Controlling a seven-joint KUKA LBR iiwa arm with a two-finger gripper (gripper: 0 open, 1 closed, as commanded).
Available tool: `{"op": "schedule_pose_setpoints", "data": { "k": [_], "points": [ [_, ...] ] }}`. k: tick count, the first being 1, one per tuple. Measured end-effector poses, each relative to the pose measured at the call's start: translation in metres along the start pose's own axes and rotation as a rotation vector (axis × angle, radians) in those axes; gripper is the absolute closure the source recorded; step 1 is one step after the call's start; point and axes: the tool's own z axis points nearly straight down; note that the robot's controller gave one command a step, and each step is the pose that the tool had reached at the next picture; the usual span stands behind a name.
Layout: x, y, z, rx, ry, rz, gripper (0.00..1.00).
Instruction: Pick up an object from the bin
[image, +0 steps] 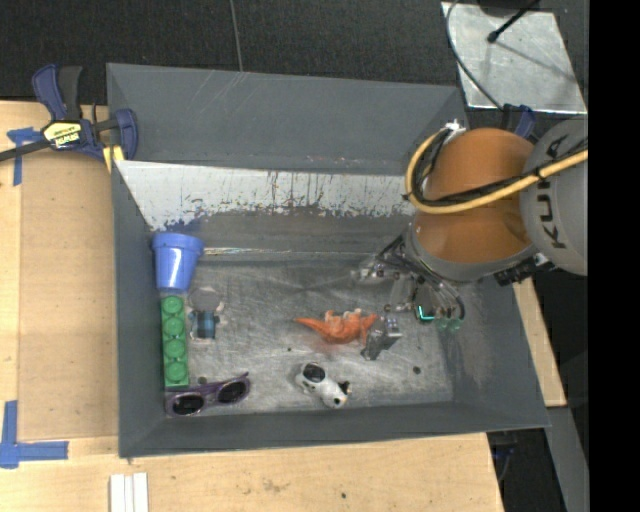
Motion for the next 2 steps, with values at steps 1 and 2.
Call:
{"op": "schedule_pose_setpoints", "data": {
  "k": [1,2],
  "points": [
    [-0.0018,0.0000,-0.0042,0.000,-0.008,0.000,0.00],
    [-0.0023,0.0000,-0.0036,0.000,-0.008,0.003,0.00]
  ]
}}
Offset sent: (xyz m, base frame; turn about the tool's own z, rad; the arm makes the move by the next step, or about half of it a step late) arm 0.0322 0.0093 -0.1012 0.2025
